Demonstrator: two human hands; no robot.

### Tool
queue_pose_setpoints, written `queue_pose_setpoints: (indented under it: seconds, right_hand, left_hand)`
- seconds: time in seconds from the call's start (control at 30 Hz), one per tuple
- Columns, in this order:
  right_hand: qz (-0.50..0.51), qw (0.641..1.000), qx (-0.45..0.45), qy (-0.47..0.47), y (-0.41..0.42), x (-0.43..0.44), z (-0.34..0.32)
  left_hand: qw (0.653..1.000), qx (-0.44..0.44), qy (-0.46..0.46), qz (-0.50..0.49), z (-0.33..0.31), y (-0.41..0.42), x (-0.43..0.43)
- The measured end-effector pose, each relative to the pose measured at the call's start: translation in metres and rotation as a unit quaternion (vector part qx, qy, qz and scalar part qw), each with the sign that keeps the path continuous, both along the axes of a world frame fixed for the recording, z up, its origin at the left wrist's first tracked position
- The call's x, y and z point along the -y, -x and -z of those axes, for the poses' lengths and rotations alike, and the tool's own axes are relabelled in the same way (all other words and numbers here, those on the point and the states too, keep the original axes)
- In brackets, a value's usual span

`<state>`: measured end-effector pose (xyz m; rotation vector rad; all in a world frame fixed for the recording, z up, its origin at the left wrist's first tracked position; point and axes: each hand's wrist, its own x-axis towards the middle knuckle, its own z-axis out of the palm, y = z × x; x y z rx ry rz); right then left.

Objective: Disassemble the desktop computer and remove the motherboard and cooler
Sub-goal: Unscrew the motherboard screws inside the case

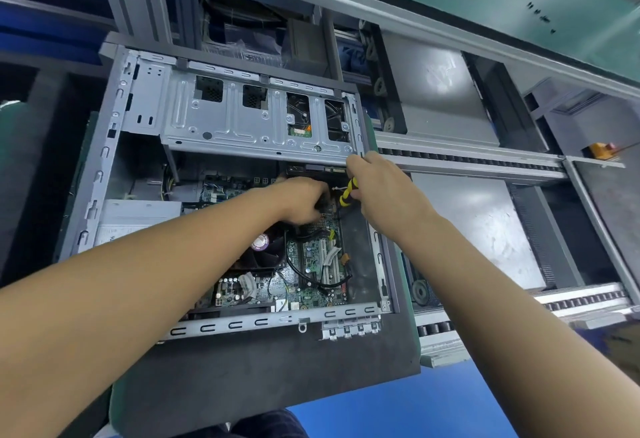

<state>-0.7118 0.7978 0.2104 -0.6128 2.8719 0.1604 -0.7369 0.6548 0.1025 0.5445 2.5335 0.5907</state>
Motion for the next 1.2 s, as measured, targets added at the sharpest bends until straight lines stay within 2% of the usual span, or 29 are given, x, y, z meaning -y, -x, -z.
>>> queue_pose_setpoints:
  seconds: [0.1,0.17,0.23,0.3,0.4,0.53,0.7,1.03,1.2]
  right_hand:
    - [0.016,1.0,0.005,0.017,0.002,0.001,0.002]
    - [0.027,0.999,0.011,0.026,0.002,0.005,0.002]
    - [0.036,0.999,0.017,0.027,0.003,0.009,0.001]
    - [0.044,0.998,0.024,0.028,0.004,0.011,0.0]
    - [0.045,0.998,0.03,0.034,0.003,0.011,-0.002]
    - [0.045,0.998,0.024,0.046,0.001,0.011,-0.002]
    - [0.043,0.997,0.031,0.055,-0.001,0.011,-0.002]
    - [0.066,0.995,0.027,0.068,0.002,0.004,0.001]
    - [0.047,0.995,0.059,0.067,0.007,0.006,-0.001]
  left_hand:
    - [0.991,0.004,0.135,0.016,-0.016,-0.012,0.015]
    - [0.972,0.08,0.216,0.051,-0.023,-0.025,0.026]
    - [0.949,0.146,0.271,0.072,-0.023,-0.043,0.031]
    - [0.946,0.122,0.292,0.07,-0.022,-0.06,0.031]
    - [0.957,0.046,0.282,0.054,-0.019,-0.076,0.027]
    - [0.966,0.016,0.258,0.03,-0.022,-0.081,0.033]
    - [0.97,0.011,0.242,-0.003,-0.02,-0.085,0.034]
    - [0.976,0.009,0.216,-0.005,-0.015,-0.085,0.039]
    - [0.978,0.018,0.209,-0.005,-0.015,-0.086,0.041]
